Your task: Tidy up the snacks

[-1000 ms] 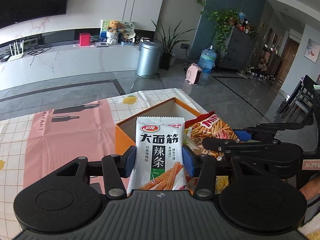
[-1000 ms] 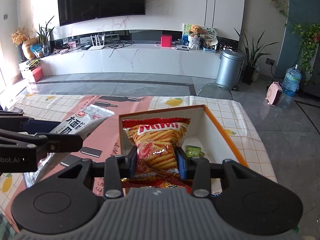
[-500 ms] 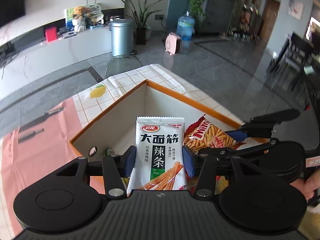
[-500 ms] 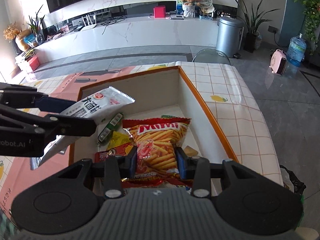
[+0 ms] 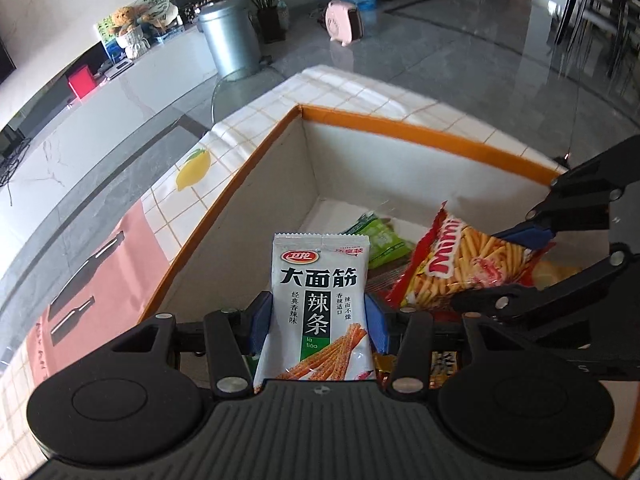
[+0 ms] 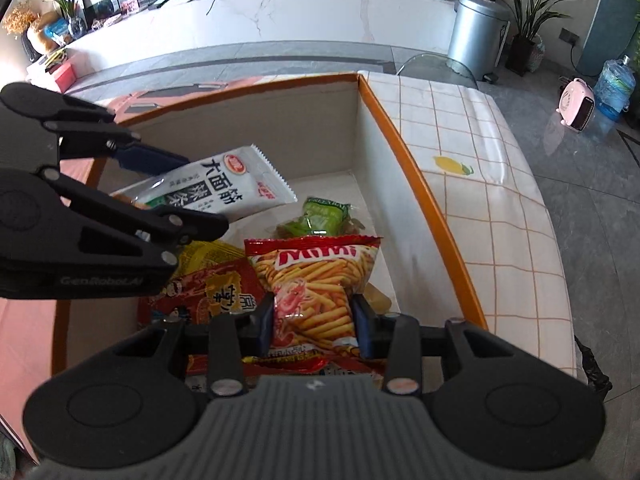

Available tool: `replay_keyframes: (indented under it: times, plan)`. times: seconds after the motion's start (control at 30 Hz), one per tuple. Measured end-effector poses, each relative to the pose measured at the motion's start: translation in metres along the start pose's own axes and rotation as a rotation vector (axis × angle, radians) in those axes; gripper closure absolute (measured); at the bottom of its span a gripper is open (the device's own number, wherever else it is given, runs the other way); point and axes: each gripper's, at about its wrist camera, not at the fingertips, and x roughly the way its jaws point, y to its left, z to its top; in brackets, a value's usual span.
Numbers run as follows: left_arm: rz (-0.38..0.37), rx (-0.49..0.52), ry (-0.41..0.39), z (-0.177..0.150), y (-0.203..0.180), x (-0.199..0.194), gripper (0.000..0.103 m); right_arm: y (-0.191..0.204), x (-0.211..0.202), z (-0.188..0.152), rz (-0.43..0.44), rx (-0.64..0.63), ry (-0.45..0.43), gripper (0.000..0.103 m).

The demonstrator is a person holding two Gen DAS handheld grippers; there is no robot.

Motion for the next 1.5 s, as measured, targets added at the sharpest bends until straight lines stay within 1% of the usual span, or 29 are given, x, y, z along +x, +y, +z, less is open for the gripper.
replay_keyframes:
  times: [0.1, 0.3, 0.37, 0.43, 0.47, 0.53, 0.57, 0.7, 0.8, 0.87, 0.97, 1.1, 1.17, 1.23, 1.33, 1.5]
  plan:
    - [0.005, 0.002, 0.048, 0.003, 0.002, 0.011, 0.047, -0.002, 0.005, 0.001, 0.008, 0.008, 0.016, 0.066]
    - [0.004, -0.001, 0.075, 0.003, 0.003, 0.018, 0.046, -0.001, 0.004, 0.003, 0.009, 0.013, 0.024, 0.065]
    - [-0.001, -0.003, 0.083, 0.002, 0.003, 0.019, 0.042, -0.001, 0.004, 0.003, 0.001, 0.017, 0.023, 0.064]
    - [0.0, -0.003, 0.07, 0.0, 0.002, 0.018, 0.039, -0.002, 0.002, 0.004, -0.008, 0.022, 0.018, 0.051]
    - [-0.001, -0.002, 0.066, 0.001, 0.001, 0.018, 0.039, -0.001, 0.0, 0.004, -0.002, 0.021, 0.015, 0.051]
    - [-0.004, 0.001, 0.06, 0.001, 0.001, 0.014, 0.036, 0.001, -0.005, 0.006, -0.004, 0.005, 0.012, 0.04]
    - [-0.006, 0.0, 0.052, 0.001, 0.001, 0.009, 0.036, 0.002, -0.008, 0.007, -0.006, -0.005, 0.01, 0.038]
    - [-0.015, -0.022, -0.022, 0.0, 0.003, -0.027, 0.032, 0.005, -0.025, 0.009, -0.011, -0.01, 0.013, 0.033]
    - [-0.004, -0.06, -0.09, -0.007, 0.002, -0.065, 0.031, 0.007, -0.044, 0.006, 0.005, 0.027, -0.002, 0.033]
    - [0.012, -0.082, -0.117, -0.014, -0.001, -0.089, 0.031, 0.009, -0.059, 0.002, 0.008, 0.068, -0.019, 0.031]
    - [0.064, -0.129, -0.161, -0.031, -0.005, -0.123, 0.031, 0.018, -0.082, -0.012, 0.019, 0.119, -0.061, 0.03]
    - [0.08, -0.218, -0.228, -0.058, -0.005, -0.167, 0.031, 0.039, -0.113, -0.037, 0.026, 0.154, -0.131, 0.029]
    - [0.094, -0.264, -0.263, -0.074, -0.006, -0.189, 0.031, 0.055, -0.132, -0.05, 0.03, 0.154, -0.175, 0.026]
    - [0.103, -0.298, -0.268, -0.086, -0.008, -0.205, 0.031, 0.07, -0.148, -0.061, 0.024, 0.155, -0.219, 0.021]
    - [0.11, -0.361, -0.269, -0.108, -0.011, -0.221, 0.031, 0.091, -0.169, -0.076, 0.039, 0.183, -0.265, 0.019]
    - [0.182, -0.406, -0.29, -0.146, -0.016, -0.237, 0.032, 0.126, -0.185, -0.105, 0.032, 0.209, -0.314, 0.018]
